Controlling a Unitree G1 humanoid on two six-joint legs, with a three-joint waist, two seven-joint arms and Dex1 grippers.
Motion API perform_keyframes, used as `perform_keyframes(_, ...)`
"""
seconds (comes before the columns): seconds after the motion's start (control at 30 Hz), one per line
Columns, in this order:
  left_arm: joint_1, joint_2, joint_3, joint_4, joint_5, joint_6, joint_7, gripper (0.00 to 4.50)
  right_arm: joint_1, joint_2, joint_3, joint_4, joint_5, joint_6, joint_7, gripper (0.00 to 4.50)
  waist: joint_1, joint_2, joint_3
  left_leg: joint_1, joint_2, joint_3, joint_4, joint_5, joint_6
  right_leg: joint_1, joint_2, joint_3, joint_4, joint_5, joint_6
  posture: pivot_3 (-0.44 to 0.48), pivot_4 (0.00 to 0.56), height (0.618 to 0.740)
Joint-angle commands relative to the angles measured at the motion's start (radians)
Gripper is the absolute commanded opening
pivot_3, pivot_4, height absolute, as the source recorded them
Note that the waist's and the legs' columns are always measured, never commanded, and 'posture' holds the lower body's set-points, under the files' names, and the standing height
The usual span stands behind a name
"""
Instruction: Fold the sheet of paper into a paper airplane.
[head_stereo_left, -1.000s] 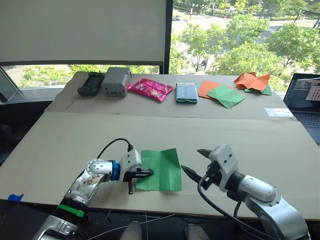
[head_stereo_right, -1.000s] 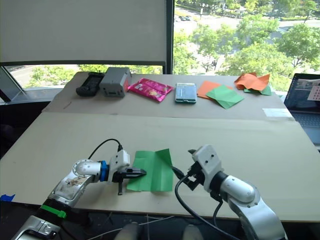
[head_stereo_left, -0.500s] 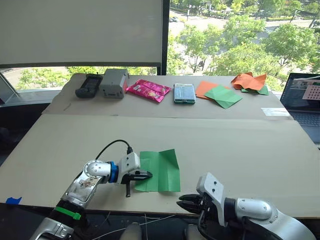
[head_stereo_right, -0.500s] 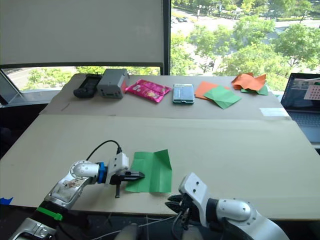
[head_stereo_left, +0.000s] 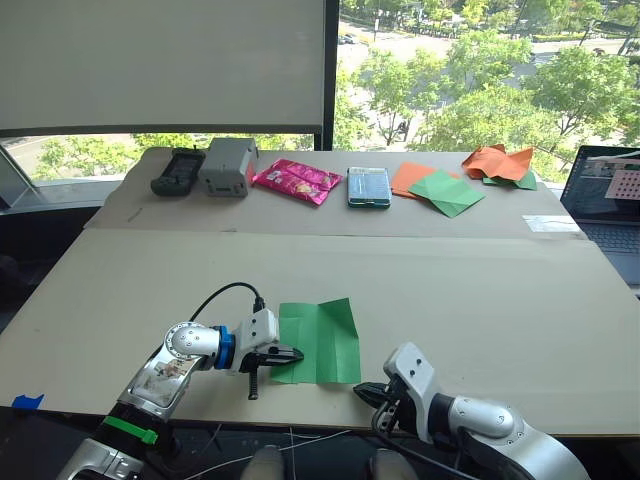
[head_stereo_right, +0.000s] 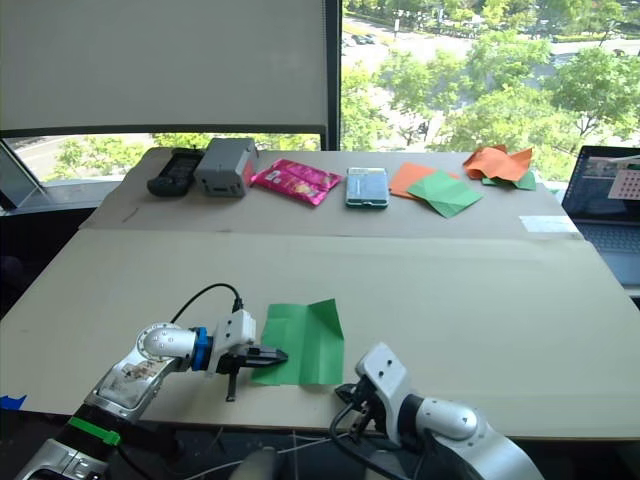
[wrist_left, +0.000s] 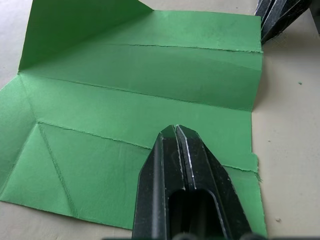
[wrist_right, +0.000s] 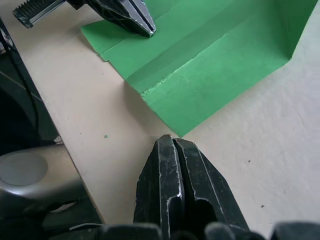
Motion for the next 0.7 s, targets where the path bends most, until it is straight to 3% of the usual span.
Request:
perform_keyframes(0.03, 0.013, 0.021, -0.035, 0.051, 0.045, 0.023, -0.020, 0.00, -0.023, 0.043, -0.017, 0.038, -0.022, -0.054, -0.029, 0.05, 0.000, 0.000, 0.000, 0.000, 0.000, 0.000, 0.000, 0.000, 0.000, 0.000, 0.000, 0.000, 0.000, 0.000, 0.000, 0.000, 0.150, 0.720)
perform_keyframes(0.7, -0.007, 0.013, -0.012, 0.049, 0.042, 0.048, 0.011, 0.00, -0.297, 0.245, 0.078, 0.215, -0.024, -0.122, 0.033, 0.05, 0.002, 0.003, -0.002, -0.001, 0.000, 0.000, 0.000, 0.000, 0.000, -0.001, 0.000, 0.000, 0.002, 0.000, 0.000, 0.000, 0.150, 0.720)
